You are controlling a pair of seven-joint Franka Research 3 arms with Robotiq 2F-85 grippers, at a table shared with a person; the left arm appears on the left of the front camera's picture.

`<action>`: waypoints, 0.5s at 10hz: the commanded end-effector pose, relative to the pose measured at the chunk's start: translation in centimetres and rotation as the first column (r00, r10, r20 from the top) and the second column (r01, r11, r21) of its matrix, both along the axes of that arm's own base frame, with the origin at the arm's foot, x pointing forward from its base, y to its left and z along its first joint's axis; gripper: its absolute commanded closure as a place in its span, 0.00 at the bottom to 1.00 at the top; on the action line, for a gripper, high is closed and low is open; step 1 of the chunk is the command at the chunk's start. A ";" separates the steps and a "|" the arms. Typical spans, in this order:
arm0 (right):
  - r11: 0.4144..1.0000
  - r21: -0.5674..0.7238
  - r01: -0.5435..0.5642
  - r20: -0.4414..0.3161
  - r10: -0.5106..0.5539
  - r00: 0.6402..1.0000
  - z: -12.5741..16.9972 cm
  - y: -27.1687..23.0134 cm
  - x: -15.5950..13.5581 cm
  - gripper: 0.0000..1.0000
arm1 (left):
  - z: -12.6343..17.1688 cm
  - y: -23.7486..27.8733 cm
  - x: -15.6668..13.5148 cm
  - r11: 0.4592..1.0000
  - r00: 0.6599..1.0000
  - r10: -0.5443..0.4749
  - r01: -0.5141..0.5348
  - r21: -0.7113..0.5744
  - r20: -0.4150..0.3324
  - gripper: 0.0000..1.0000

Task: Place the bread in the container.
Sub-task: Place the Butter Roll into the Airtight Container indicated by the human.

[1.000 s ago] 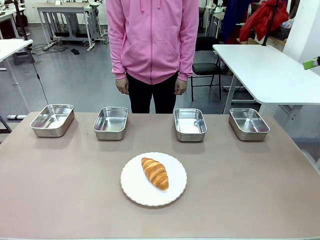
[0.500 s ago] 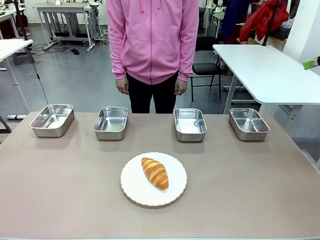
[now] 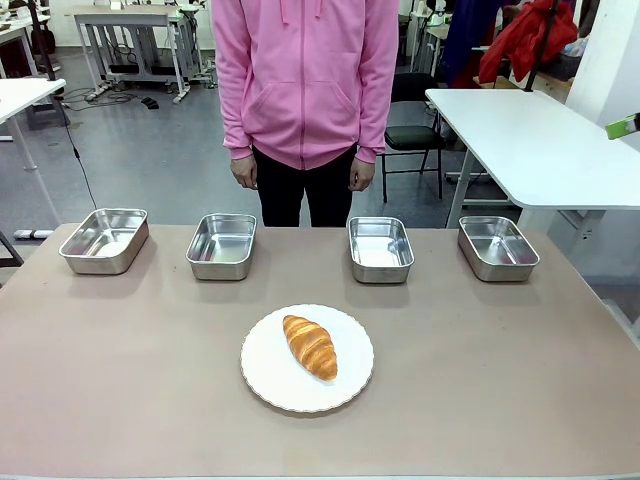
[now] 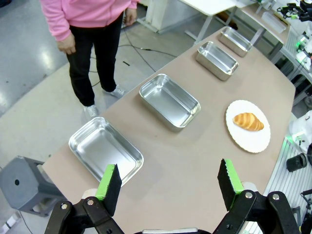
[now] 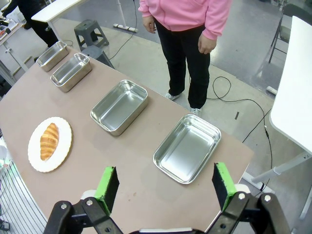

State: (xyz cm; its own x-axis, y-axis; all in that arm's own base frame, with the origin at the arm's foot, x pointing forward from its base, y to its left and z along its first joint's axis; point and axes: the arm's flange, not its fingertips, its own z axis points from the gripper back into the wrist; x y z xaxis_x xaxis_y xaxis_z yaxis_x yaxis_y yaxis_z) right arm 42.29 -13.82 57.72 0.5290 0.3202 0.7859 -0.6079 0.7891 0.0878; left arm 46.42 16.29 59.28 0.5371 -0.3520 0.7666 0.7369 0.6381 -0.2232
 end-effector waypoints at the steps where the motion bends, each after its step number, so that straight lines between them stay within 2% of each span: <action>1: 1.000 0.007 -0.018 0.023 0.018 1.000 0.0 -0.1 0.2 0.00 | 0.1 -0.1 0.0 1.000 1.000 -0.001 0.001 -0.008 0.003 0.00; 5: 1.000 0.007 -0.018 0.023 0.018 1.000 0.0 -0.1 0.2 0.00 | 0.1 -0.1 0.0 1.000 1.000 -0.001 0.001 -0.008 0.003 0.00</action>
